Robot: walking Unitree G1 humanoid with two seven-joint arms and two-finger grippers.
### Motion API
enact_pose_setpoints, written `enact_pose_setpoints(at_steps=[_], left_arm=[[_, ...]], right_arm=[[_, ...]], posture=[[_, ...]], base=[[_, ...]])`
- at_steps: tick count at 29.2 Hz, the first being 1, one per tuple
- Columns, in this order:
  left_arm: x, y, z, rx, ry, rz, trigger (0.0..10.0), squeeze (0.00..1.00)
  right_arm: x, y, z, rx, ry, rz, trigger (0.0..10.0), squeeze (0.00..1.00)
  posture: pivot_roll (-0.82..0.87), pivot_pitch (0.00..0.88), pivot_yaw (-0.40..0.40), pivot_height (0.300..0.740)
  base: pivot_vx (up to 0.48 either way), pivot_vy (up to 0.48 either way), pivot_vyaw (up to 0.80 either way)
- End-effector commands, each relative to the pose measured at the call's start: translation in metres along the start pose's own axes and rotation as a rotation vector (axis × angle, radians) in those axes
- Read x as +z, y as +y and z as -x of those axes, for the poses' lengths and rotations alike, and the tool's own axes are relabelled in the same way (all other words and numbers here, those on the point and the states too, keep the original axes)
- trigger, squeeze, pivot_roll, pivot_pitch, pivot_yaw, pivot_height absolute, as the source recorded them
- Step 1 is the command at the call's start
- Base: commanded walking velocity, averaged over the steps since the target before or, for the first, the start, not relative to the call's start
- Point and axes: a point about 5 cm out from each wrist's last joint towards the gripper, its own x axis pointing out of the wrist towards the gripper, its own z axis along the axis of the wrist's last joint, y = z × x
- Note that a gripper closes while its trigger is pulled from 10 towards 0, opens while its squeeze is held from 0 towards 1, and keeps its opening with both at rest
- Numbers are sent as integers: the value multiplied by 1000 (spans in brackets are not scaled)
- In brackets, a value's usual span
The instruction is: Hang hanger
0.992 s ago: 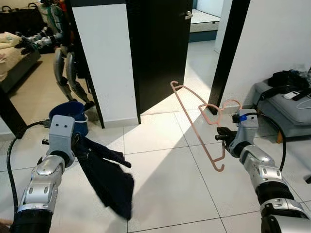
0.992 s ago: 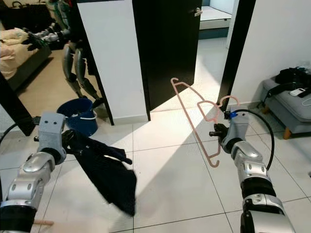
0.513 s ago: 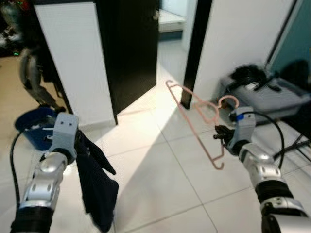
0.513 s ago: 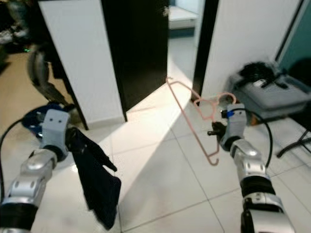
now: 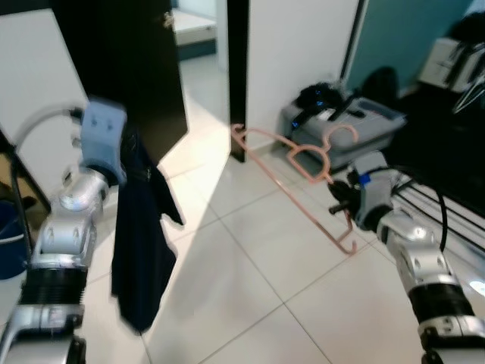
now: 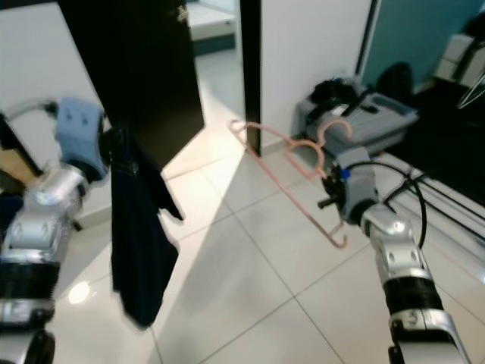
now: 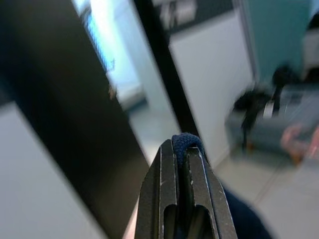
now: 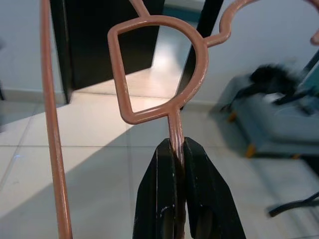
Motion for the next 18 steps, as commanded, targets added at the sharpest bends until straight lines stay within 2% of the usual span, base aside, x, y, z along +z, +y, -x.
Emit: enact_pose_setpoints(at_steps=[1,3,4,6,7,9,10,12,13,14,15,17,18], left_arm=[[2,9,0,19,-4,-16,10000,0],[2,9,0,19,-4,-16,10000,0],[7,11,-3,31,-19,-27,10000,0],[7,11,-3,31,-19,-27,10000,0],[10,12,-5,40,-28,-37,10000,0],[10,12,-5,40,-28,-37,10000,0],[13,12,-7,45,-35,-40,10000,0],[13,12,-7,45,-35,-40,10000,0],[14,10,-8,42,-40,-37,10000,0],[14,10,-8,42,-40,-37,10000,0],[15,6,-9,29,-41,-31,10000,0],[15,6,-9,29,-41,-31,10000,0],[14,1,-8,13,-28,-22,10000,0]], right_arm=[[3,18,-3,80,-6,43,10000,0],[3,18,-3,80,-6,43,10000,0],[7,26,-4,116,-21,55,10000,0],[7,26,-4,116,-21,55,10000,0],[12,35,-5,152,-41,59,10000,0],[12,35,-5,152,-41,59,10000,0],[18,44,-7,181,-66,78,10000,0],[18,44,-7,181,-66,78,10000,0],[22,50,-7,196,-84,102,10000,0],[22,50,-7,196,-84,102,10000,0],[26,48,-6,186,-88,147,10000,0],[26,48,-6,186,-88,147,10000,0],[29,43,-5,164,-84,196,10000,0]], posture=[[-54,0,55,740],[-54,0,55,740],[-55,0,58,740],[-55,0,58,740],[-55,0,58,740],[-55,0,58,740],[-57,0,68,740],[-57,0,68,740],[-56,0,68,740],[-56,0,68,740],[-57,0,68,740],[-57,0,68,740],[-57,0,68,740]], base=[[0,0,-800],[0,0,-800],[0,0,-800],[0,0,-800],[0,0,-800],[0,0,-800],[0,0,0],[0,0,0],[0,0,0],[0,0,0],[0,0,0],[0,0,0],[0,0,0]])
